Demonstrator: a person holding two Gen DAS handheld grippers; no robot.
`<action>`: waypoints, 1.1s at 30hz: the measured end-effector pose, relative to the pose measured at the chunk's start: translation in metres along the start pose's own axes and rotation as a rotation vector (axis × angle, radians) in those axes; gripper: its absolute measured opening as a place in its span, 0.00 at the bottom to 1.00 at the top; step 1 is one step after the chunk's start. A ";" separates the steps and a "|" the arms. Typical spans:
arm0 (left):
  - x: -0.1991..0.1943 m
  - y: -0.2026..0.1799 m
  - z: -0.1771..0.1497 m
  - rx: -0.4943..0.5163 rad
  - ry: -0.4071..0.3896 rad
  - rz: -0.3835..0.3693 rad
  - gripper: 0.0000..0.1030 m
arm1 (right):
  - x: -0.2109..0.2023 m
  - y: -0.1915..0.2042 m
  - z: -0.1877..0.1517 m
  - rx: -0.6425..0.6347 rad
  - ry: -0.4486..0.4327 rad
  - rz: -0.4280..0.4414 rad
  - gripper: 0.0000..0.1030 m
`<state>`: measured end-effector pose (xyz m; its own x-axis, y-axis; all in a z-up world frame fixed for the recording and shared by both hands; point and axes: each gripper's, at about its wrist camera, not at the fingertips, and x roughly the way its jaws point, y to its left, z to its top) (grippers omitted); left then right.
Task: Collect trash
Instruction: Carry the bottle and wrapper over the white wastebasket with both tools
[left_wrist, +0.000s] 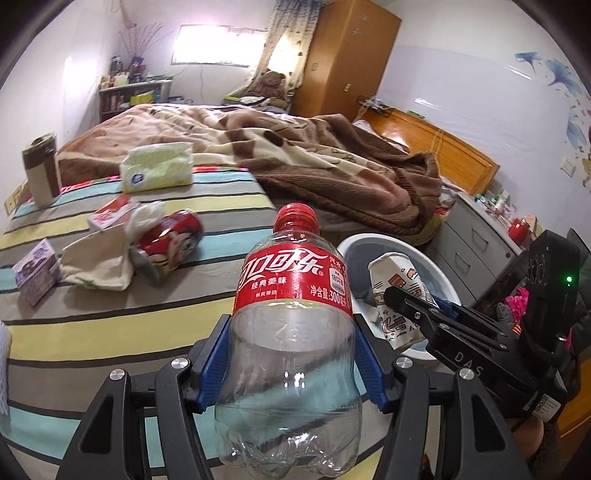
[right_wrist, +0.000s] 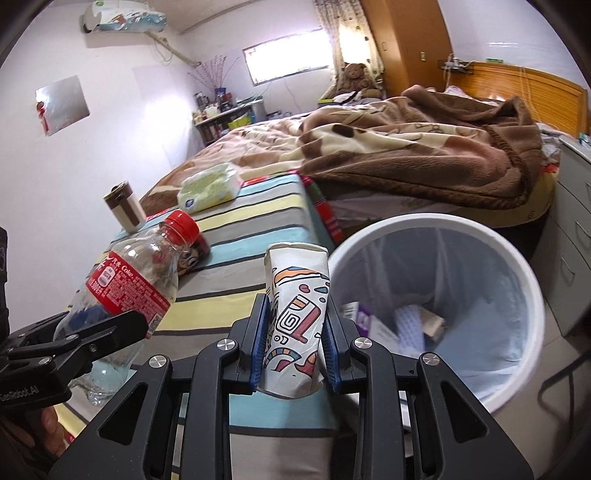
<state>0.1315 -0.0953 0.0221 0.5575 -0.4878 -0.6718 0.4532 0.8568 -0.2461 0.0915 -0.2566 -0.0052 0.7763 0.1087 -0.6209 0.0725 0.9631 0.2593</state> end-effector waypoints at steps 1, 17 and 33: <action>0.001 -0.005 0.001 0.008 -0.001 0.001 0.60 | -0.002 -0.005 0.000 0.008 -0.006 -0.005 0.27; 0.044 -0.071 0.016 0.049 0.036 -0.118 0.61 | -0.011 -0.063 0.001 0.097 -0.003 -0.118 0.27; 0.093 -0.110 0.021 0.096 0.082 -0.109 0.61 | -0.004 -0.100 -0.003 0.130 0.039 -0.176 0.27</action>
<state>0.1484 -0.2384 0.0009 0.4446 -0.5585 -0.7003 0.5747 0.7775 -0.2552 0.0798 -0.3524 -0.0309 0.7198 -0.0462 -0.6927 0.2870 0.9283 0.2363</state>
